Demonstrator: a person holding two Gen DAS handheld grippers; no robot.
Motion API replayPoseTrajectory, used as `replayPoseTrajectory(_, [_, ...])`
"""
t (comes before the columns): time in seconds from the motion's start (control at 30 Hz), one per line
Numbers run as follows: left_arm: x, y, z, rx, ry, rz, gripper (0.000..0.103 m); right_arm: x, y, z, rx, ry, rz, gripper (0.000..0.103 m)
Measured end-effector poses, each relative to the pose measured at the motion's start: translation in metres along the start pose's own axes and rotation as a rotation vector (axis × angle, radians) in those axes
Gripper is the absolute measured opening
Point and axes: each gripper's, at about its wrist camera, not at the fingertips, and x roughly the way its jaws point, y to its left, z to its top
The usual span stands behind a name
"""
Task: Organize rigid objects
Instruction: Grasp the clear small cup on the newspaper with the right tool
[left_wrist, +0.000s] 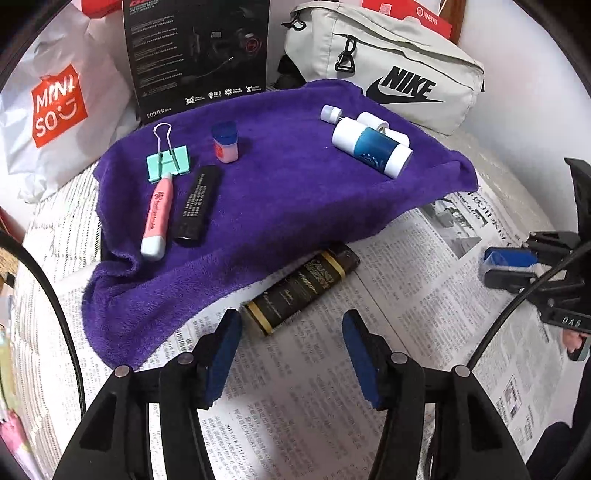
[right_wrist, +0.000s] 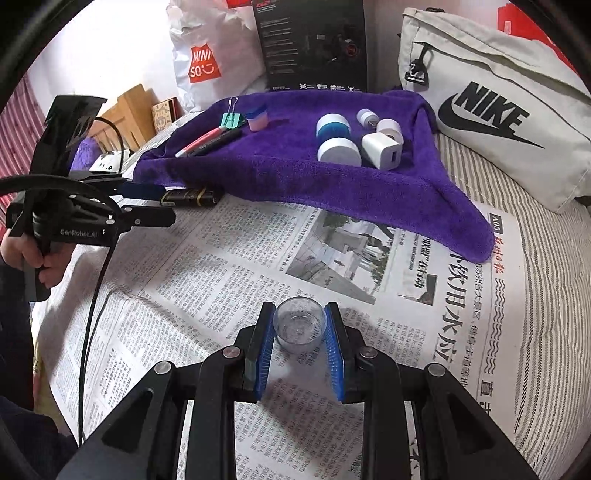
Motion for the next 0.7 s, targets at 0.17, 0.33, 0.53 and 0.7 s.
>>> replayPoseTrajectory(0.17, [0.005, 0.008, 0.006, -0.002, 0.009, 0.021, 0.055, -0.002, -0.006, -0.001, 0.007, 0.003, -0.015, 0.027])
replayPoseTrajectory(0.33, [0.010, -0.001, 0.009, 0.058, 0.004, -0.011, 0.054, -0.005, -0.009, -0.002, 0.005, 0.012, -0.033, 0.027])
replayPoseTrajectory(0.53, [0.005, -0.016, 0.001, 0.116, 0.019, -0.023, 0.054, -0.009, -0.019, -0.005, 0.023, 0.021, -0.063, 0.027])
replayPoseTrajectory(0.7, [0.010, -0.013, 0.010, 0.120, 0.010, -0.009, 0.054, -0.010, -0.021, -0.006, 0.028, 0.022, -0.068, 0.027])
